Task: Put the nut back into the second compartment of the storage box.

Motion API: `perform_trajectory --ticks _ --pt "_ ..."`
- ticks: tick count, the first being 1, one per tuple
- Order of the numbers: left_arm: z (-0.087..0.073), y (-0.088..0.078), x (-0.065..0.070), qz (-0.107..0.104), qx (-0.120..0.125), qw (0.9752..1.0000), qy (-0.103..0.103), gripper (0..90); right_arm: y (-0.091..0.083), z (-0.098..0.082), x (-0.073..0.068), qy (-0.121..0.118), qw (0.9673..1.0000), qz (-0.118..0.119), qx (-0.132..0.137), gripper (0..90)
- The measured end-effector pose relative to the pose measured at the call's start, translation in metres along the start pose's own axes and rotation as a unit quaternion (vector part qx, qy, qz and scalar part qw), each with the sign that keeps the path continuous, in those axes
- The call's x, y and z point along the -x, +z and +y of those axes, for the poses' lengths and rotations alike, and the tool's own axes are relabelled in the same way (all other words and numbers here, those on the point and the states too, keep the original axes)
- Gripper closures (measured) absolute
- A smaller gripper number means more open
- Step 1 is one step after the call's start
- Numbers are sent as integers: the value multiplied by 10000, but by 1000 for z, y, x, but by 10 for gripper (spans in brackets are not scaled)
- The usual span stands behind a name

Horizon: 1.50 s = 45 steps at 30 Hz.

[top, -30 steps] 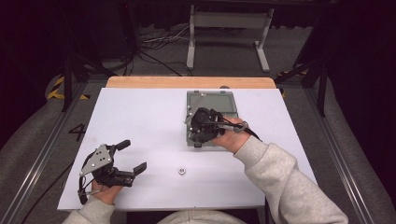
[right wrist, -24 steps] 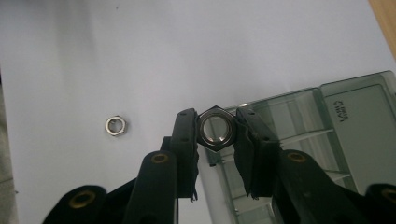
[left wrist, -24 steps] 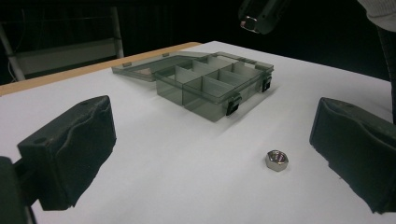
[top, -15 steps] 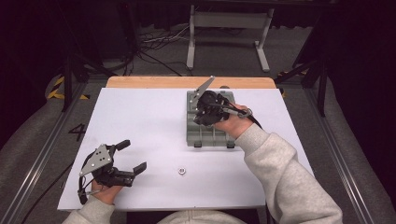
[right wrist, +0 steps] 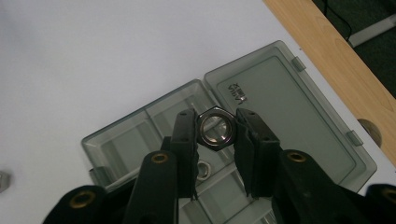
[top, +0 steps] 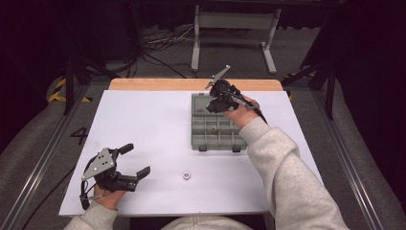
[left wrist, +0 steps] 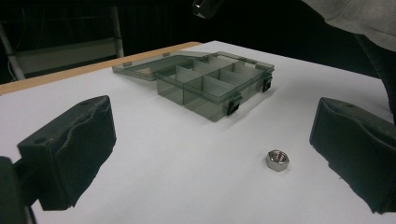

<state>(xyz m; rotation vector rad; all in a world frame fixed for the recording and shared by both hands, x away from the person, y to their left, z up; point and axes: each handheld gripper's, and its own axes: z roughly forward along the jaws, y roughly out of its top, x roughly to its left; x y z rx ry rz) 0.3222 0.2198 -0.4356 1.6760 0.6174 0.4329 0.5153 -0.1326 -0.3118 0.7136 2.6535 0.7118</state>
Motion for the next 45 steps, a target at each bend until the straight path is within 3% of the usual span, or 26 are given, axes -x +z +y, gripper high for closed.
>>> perform_trajectory --ticks 7,28,36,42,45 --pt "0 0 -1 -8 -19 10000 -6 10 19 -7 12 200 9996 -67 -171 702" --pt "0 -1 -1 -9 -15 10000 -6 10 71 -32 14 362 9958 258 -800 701" --pt "0 -1 0 -10 -13 10000 -21 11 78 -33 13 350 9948 290 -912 692" --pt "0 -1 0 -9 -9 10000 -8 10 64 -27 9 346 9975 206 -576 391" --pt "0 0 0 -10 4 10000 -25 10 53 -22 2 305 9985 208 -404 285"
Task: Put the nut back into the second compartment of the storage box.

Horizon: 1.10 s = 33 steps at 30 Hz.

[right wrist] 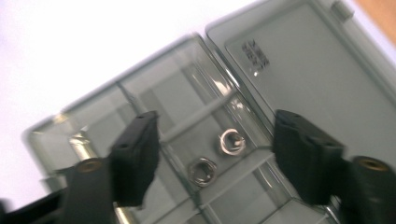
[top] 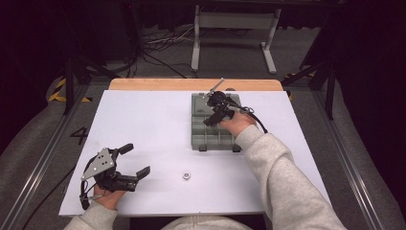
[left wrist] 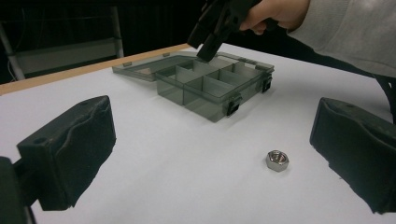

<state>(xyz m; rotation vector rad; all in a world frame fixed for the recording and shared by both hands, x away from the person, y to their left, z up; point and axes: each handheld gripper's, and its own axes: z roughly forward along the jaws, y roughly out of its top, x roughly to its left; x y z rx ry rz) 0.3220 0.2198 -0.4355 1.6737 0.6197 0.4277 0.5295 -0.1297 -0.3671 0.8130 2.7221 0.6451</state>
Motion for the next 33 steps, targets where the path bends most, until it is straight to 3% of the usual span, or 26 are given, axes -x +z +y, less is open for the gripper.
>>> perform_trajectory --ticks 2,3,4,6,9,12,14,16,19,20,22,26,29,33 --pt "0 0 0 -2 -1 10000 12 10 -6 2 -4 -58 9999 17 94 251" --pt "0 0 0 -2 -9 10000 43 10 -17 5 -14 -208 9996 16 210 208" --pt "0 0 0 0 -9 10000 41 10 -17 5 -14 -208 9996 16 210 208" --pt "0 1 0 5 13 10000 17 10 -31 8 -31 -471 9983 35 355 181" --pt "0 0 0 -13 -31 10000 27 10 -39 9 -44 -623 9972 73 403 170" --pt "0 0 0 -2 -9 10000 26 10 -47 10 -66 -924 9947 174 427 170" --pt "0 0 0 0 -20 10000 18 10 -52 8 -88 -1238 9905 274 527 190" --pt "0 0 0 2 -16 10000 20 10 -52 7 -96 -1340 9890 340 531 193" --pt "0 0 0 -1 -14 10000 7 10 -46 2 -125 -1744 9825 532 387 221" --pt "0 0 0 -1 -14 10000 7 10 -46 2 -125 -1744 9825 532 387 221" --pt "0 0 0 0 -8 10000 6 10 -39 -2 -140 -1941 9783 674 267 261" --pt "0 0 0 -3 -16 10000 21 10 -16 -13 -162 -2223 9695 1004 -217 341" --pt "0 0 0 1 -16 10000 8 10 4 -19 -170 -2351 9634 1152 -568 412" --pt "0 0 0 0 0 10000 9 10 19 -22 -173 -2351 9606 1274 -762 485"
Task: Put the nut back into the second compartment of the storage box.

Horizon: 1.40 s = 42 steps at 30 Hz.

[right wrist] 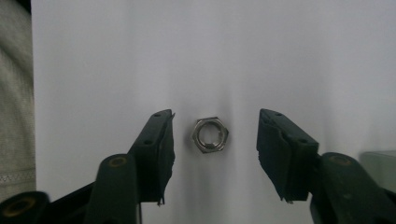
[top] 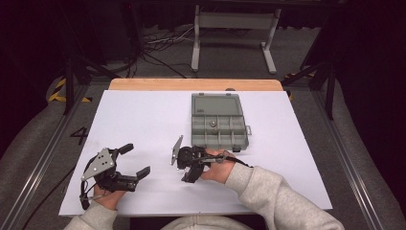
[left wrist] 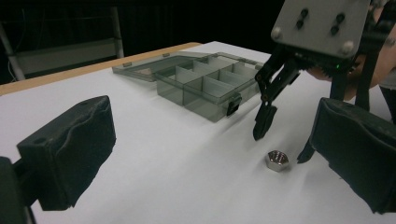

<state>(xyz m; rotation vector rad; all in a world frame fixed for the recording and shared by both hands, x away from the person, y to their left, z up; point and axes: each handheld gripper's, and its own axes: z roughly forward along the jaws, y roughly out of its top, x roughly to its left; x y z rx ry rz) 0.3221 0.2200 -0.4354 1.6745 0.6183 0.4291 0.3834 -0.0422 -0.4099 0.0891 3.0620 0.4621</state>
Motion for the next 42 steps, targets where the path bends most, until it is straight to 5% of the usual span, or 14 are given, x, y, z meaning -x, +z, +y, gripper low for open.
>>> perform_trajectory --ticks 7,12,20,28,31,37,42 --pt "0 -1 0 2 -7 10000 -8 10 17 3 1 -38 9993 133 -354 676" --pt "0 -1 0 1 -7 10000 -1 10 12 4 1 -56 9996 48 -283 702" --pt "0 0 0 -22 -30 10000 22 10 -54 3 29 218 9977 -438 468 700" --pt "0 1 0 -13 -4 10000 3 10 -89 -6 70 667 9892 -925 923 700" --pt "-1 0 -1 4 -16 10000 4 10 -97 -20 105 1149 9804 -1242 1006 700" --pt "-1 0 -1 -5 -32 10000 -2 10 -84 -47 146 1834 9674 -1482 926 699" --pt "-1 0 -1 -2 -32 10000 -6 10 -63 -60 163 2082 9676 -1313 557 699"
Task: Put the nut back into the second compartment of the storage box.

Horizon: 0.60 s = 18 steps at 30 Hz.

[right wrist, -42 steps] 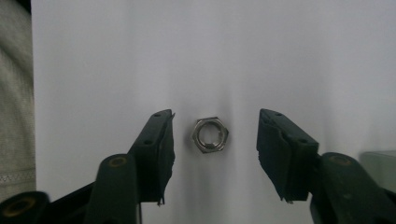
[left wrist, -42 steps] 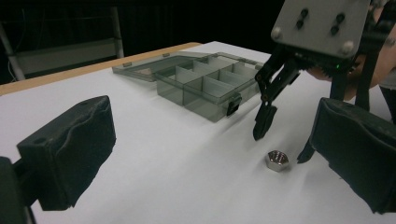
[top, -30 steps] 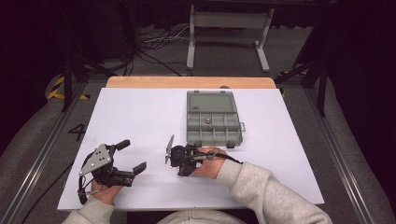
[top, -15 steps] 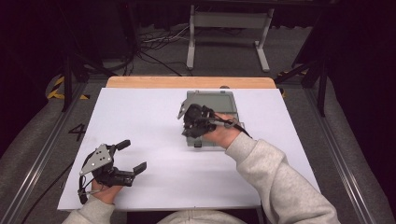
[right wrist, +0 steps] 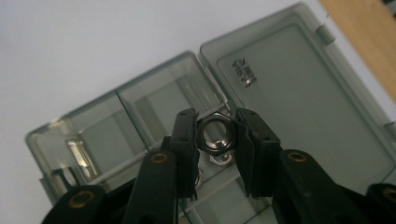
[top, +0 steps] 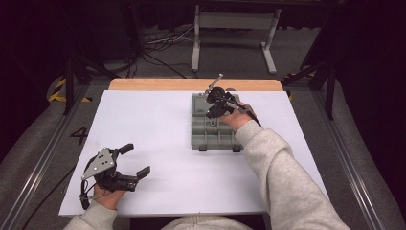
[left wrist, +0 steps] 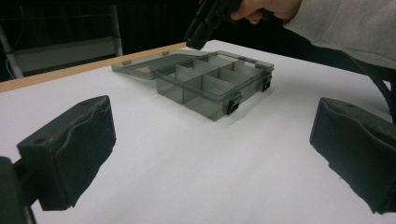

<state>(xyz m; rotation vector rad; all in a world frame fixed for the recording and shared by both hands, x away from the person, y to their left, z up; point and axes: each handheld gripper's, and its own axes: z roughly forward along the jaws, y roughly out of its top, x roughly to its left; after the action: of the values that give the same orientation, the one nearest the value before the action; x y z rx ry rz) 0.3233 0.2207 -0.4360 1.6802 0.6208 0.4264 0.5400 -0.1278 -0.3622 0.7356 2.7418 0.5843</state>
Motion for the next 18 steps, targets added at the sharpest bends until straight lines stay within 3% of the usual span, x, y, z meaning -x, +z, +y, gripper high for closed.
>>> perform_trajectory --ticks 7,11,14,18 --pt "0 0 0 -13 -2 10000 -7 10 27 -6 -3 5 9986 292 -442 699" --pt "0 0 0 -16 3 10000 -17 10 27 -7 0 35 9984 363 -429 679" --pt "0 0 0 -26 -13 10000 -18 10 23 -7 0 121 9988 340 -328 515" --pt "1 0 0 -35 -15 10000 -15 10 5 -7 -1 184 9994 280 87 367"
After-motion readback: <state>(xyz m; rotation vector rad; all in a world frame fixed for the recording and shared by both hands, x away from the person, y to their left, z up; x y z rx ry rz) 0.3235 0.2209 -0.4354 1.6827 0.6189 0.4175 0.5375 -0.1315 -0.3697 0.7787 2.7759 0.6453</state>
